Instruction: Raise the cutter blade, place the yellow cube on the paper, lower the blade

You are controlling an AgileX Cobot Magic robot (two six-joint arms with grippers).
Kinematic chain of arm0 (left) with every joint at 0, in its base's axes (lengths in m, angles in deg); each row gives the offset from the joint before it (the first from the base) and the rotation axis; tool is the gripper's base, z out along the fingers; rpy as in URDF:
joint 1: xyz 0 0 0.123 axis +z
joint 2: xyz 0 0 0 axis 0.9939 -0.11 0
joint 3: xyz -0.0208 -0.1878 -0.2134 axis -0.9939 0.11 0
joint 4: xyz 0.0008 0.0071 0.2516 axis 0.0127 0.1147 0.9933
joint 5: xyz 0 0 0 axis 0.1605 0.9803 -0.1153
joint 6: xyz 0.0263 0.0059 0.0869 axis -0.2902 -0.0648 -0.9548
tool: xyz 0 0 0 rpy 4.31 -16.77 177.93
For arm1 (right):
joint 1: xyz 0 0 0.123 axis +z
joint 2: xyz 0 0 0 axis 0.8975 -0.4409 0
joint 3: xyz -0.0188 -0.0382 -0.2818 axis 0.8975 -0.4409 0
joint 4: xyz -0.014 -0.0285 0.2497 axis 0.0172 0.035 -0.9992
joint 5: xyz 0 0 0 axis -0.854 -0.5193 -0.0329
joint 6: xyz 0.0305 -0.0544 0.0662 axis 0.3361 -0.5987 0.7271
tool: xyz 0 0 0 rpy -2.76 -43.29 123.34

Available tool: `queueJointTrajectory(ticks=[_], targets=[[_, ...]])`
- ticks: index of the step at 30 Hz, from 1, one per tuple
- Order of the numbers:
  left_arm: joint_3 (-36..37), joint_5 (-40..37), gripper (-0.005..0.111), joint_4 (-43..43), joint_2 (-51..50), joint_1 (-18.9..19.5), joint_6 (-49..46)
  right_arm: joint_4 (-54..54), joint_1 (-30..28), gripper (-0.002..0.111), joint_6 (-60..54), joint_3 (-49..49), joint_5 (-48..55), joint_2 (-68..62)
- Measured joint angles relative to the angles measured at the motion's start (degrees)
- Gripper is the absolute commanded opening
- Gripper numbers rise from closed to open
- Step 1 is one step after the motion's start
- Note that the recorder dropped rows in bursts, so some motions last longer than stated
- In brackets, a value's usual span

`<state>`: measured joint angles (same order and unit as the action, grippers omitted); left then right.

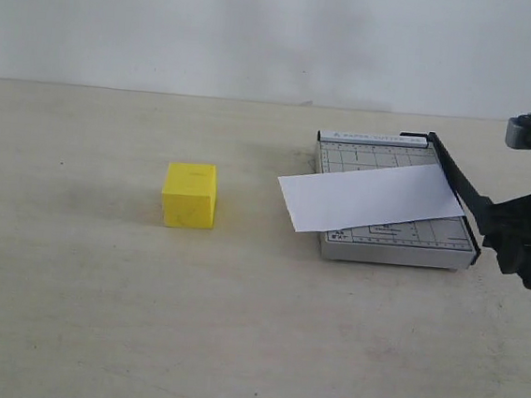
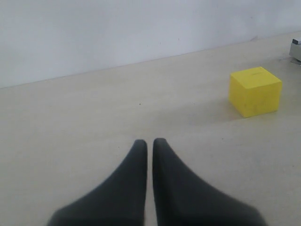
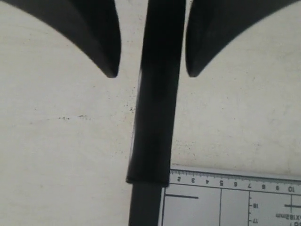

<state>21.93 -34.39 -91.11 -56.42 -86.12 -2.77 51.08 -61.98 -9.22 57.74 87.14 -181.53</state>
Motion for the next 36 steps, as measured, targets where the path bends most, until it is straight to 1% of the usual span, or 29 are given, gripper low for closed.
queueJointTrajectory(ticks=[2, 4, 5, 13, 21, 28, 29, 30, 31, 33, 35, 36], targets=[[0.00, 0.00, 0.004, 0.00, 0.00, 0.00, 0.00, -0.28, 0.00, 0.012, 0.00, 0.00, -0.24, 0.01], [0.00, 0.00, 0.004, 0.00, 0.00, 0.00, 0.00, -1.04, 0.00, 0.007, 0.29, 0.00, -0.37, 0.01], [0.00, 0.00, 0.004, 0.00, 0.00, 0.00, 0.00, -1.38, 0.00, 0.006, 0.29, 0.00, -0.50, 0.01], [0.00, 0.00, 0.004, 0.00, 0.00, 0.00, 0.00, -4.00, -0.13, 0.007, -1.57, -0.60, -1.89, 0.85], [0.00, 0.00, 0.004, 0.00, 0.00, 0.00, 0.00, -5.13, -0.26, 0.007, -3.88, -1.07, -3.60, 4.84], [0.00, 0.00, 0.004, 0.00, 0.00, 0.00, 0.00, -5.77, -0.64, 0.007, -4.04, 3.13, -2.53, 7.60], [0.00, 0.00, 0.004, 0.00, 0.00, 0.00, 0.00, -5.77, -0.64, 0.010, -4.04, 3.43, -2.35, 7.72], [0.00, 0.00, 0.004, 0.00, 0.00, 0.00, 0.00, -5.77, -0.64, 0.016, -4.04, 3.55, -2.26, 7.72], [0.00, 0.00, 0.004, 0.00, 0.00, 0.00, 0.00, -5.85, -0.64, 0.024, -4.19, 3.55, -2.22, 7.72], [0.00, 0.00, 0.004, 0.00, 0.00, 0.00, 0.00, -5.89, -0.64, 0.049, -5.14, 3.55, -2.22, 7.72], [0.00, 0.00, 0.004, 0.00, 0.00, 0.00, 0.00, -6.38, -0.64, 0.068, -7.41, 3.99, -4.39, 7.72], [0.00, 0.00, 0.004, 0.00, 0.00, 0.00, 0.00, -7.19, -0.41, 0.068, -8.18, 4.55, -6.22, 7.84]])
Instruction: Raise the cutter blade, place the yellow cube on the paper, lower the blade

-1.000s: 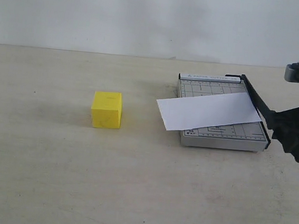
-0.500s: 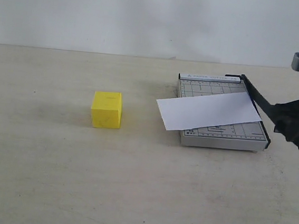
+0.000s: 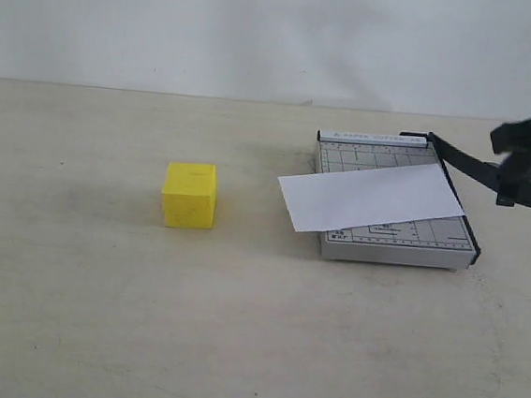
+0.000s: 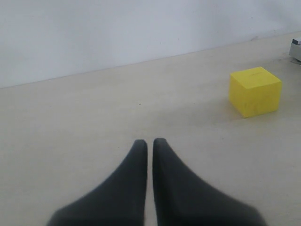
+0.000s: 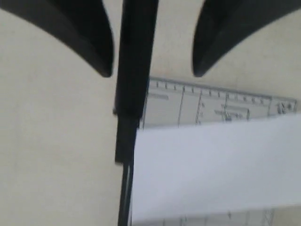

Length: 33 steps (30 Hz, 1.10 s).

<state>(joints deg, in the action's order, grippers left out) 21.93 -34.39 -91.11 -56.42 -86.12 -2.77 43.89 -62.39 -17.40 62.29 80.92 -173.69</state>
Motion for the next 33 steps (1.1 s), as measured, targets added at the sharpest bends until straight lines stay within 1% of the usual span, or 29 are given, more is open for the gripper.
queueJointTrajectory(ticks=[3, 7, 10, 11, 14, 16, 17, 20, 23, 27, 33], targets=[[0.00, 0.00, 0.004, 0.00, 0.00, 0.00, 0.00, -1.96, 0.28, 0.063, -1.69, 0.67, -2.89, 0.34], [0.00, 0.00, 0.004, 0.00, 0.00, 0.00, 0.00, -6.69, 0.28, 0.058, -8.10, 0.67, -7.14, 0.74], [0.00, 0.00, 0.004, 0.00, 0.00, 0.00, 0.00, -10.00, 0.28, 0.050, -11.85, 0.67, -10.80, 2.71], [0.00, 0.00, 0.004, 0.00, 0.00, 0.00, 0.00, -10.43, 0.28, 0.046, -12.74, 0.67, -11.46, 4.03], [0.00, 0.00, 0.004, 0.00, 0.00, 0.00, 0.00, -11.80, 0.28, 0.036, -14.89, -1.64, -13.85, 10.03], [0.00, 0.00, 0.004, 0.00, 0.00, 0.00, 0.00, -14.11, 0.28, 0.028, -16.61, -5.66, -15.58, 16.16], [0.00, 0.00, 0.004, 0.00, 0.00, 0.00, 0.00, -15.48, 0.28, 0.023, -17.59, -7.78, -16.41, 18.90], [0.00, 0.00, 0.004, 0.00, 0.00, 0.00, 0.00, -21.35, 0.28, 0.009, -21.40, -17.10, -18.65, 30.15], [0.00, 0.00, 0.004, 0.00, 0.00, 0.00, 0.00, -25.40, 0.28, 0.000, -22.73, -26.04, -19.08, 40.62], [0.00, 0.00, 0.004, 0.00, 0.00, 0.00, 0.00, -27.28, 0.28, 0.000, -20.94, -36.57, -19.08, 52.00], [0.00, 0.00, 0.004, 0.00, 0.00, 0.00, 0.00, -27.52, 0.28, 0.000, -18.34, -45.21, -21.56, 59.14]])
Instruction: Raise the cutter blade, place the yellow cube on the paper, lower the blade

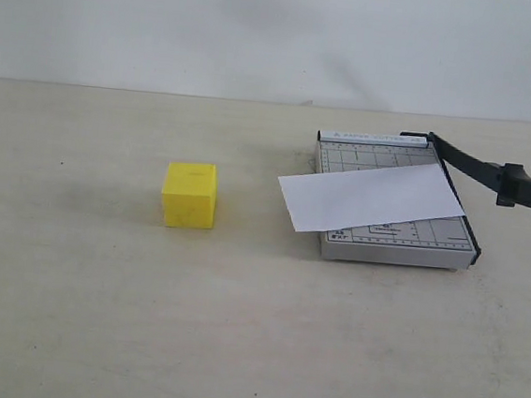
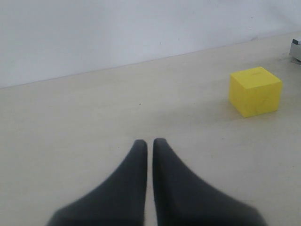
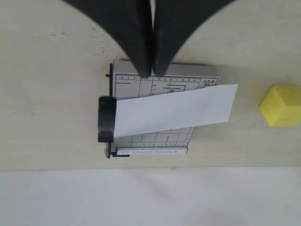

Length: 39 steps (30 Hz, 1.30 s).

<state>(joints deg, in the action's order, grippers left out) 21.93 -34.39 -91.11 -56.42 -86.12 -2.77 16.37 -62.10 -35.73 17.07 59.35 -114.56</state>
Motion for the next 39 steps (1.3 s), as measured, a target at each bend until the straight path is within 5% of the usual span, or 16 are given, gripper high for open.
queueJointTrajectory(ticks=[24, 32, 39], targets=[[0.00, 0.13, 0.004, 2.36, 0.00, 0.00, 0.00, 0.30, 1.61, 0.000, 1.31, -2.30, -10.70, 0.73], [0.00, 20.51, 0.004, -0.84, 0.00, 0.00, 3.97, 0.85, 1.61, 0.000, -0.77, -7.39, -10.86, 0.73], [0.00, 24.48, 0.004, -1.08, 0.00, 0.00, 19.23, -0.02, 1.61, 0.000, 6.99, -13.63, -23.13, 0.73]])
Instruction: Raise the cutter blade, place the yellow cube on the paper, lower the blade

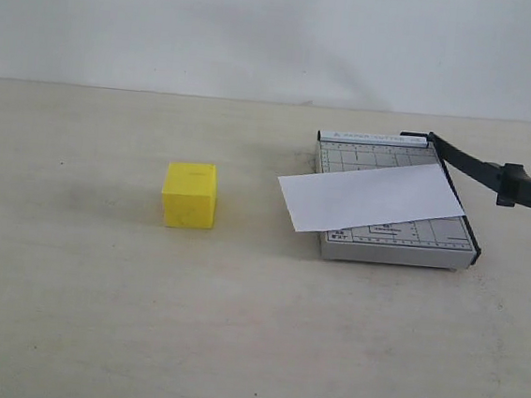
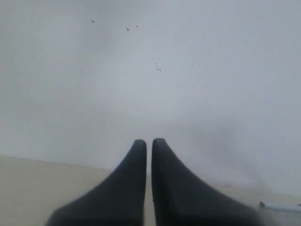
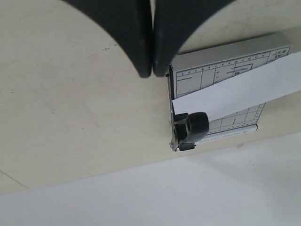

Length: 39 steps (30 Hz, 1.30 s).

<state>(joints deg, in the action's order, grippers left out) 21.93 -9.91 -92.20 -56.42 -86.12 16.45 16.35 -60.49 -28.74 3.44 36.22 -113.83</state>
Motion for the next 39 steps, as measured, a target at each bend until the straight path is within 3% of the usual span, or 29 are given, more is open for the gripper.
queueJointTrajectory(ticks=[2, 14, 23, 27, 33, 39], targets=[[0.00, 1.77, 0.004, -0.23, 0.00, 0.00, 4.41, -0.21, 0.00, 0.000, 0.13, 0.00, -0.43, 0.00], [0.00, 3.98, 0.004, -0.23, 0.00, 0.00, 10.69, -0.42, 0.00, 0.000, 0.21, 0.00, -0.88, 0.00], [0.00, -2.33, 0.004, 3.66, 0.00, 0.00, 12.69, -0.42, 0.00, 0.000, 0.21, 0.00, -0.88, 0.00], [0.00, -2.26, 0.004, 5.16, -0.79, -1.74, 12.80, -0.42, 0.00, 0.000, 0.21, 0.00, -0.88, 0.00], [-0.31, 7.83, 0.004, 11.29, -11.88, -5.14, 13.31, -0.42, 0.00, 0.000, 0.25, 0.00, -0.88, 0.00], [-8.86, 13.88, 0.004, 17.81, -32.45, -5.55, 14.94, -0.42, 0.00, 0.000, 0.25, 0.00, -0.99, 0.00]])
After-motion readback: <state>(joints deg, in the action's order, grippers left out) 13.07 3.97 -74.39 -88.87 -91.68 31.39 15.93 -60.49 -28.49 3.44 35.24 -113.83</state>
